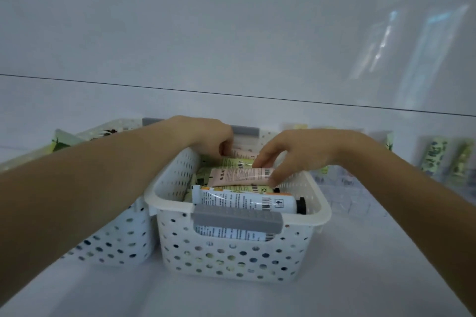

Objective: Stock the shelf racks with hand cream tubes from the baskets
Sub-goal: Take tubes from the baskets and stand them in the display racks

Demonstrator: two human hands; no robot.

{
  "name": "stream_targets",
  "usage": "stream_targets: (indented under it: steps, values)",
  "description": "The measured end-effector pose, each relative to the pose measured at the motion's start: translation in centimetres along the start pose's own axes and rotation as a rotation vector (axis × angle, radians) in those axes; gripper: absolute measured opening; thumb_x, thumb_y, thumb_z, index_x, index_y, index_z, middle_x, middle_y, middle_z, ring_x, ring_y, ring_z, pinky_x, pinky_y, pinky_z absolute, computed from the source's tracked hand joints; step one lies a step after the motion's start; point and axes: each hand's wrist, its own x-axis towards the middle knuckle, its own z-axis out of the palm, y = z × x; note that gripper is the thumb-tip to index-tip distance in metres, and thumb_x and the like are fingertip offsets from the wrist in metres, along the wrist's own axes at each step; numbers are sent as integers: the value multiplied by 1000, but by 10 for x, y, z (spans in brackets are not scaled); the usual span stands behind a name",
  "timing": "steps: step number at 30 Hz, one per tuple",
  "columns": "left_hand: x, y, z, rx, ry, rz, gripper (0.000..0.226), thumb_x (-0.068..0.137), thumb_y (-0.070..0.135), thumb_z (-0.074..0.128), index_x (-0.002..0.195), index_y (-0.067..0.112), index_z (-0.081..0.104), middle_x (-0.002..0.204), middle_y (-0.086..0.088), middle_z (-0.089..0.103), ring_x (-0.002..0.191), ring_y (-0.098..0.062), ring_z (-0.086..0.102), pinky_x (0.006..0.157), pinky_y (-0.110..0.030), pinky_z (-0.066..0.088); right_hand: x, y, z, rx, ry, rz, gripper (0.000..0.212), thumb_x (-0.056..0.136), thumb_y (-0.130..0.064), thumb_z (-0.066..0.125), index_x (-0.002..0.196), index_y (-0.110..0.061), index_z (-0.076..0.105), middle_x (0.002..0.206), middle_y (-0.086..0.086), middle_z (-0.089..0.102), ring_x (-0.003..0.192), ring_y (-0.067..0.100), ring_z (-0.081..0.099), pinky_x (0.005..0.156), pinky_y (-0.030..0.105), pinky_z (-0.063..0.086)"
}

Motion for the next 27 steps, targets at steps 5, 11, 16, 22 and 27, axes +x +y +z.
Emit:
stream_targets:
  steps: [5,11,16,22,27]
  values:
    - [0,1,2,-15,4,-12,20,82,26,66,78,31,47,79,17,47,81,-10,49,72,-25,39,0,2,2,72,-14,-16,37,78,-31,71,110,-41,56,109,-17,57,106,7,55,97,38,47]
    - [-5,3,-4,27,16,-6,19,90,22,55,108,20,58,93,10,49,89,-12,48,80,-25,39,0,3,3,97,-4,-27,36,80,-26,68,111,-39,57,106,-18,55,108,13,56,98,41,47]
    - [-20,-3,-16,-184,166,43,10,90,26,55,100,24,54,102,9,53,96,-11,51,83,-24,39,0,4,3,49,-14,-75,28,83,-19,62,102,-39,58,111,-3,62,110,31,57,97,48,45]
    - [-34,-5,-27,-659,320,7,20,84,22,65,101,15,56,93,2,63,76,-7,62,64,-13,47,4,8,5,110,-22,-153,23,84,-17,60,94,-37,54,108,-3,60,105,30,56,93,45,49]
    - [-37,-4,-32,-990,437,-95,24,76,17,73,88,15,53,92,-4,64,75,-13,64,71,-28,56,4,14,6,178,61,-207,24,82,-16,62,93,-36,56,101,-9,62,97,16,59,84,26,49]
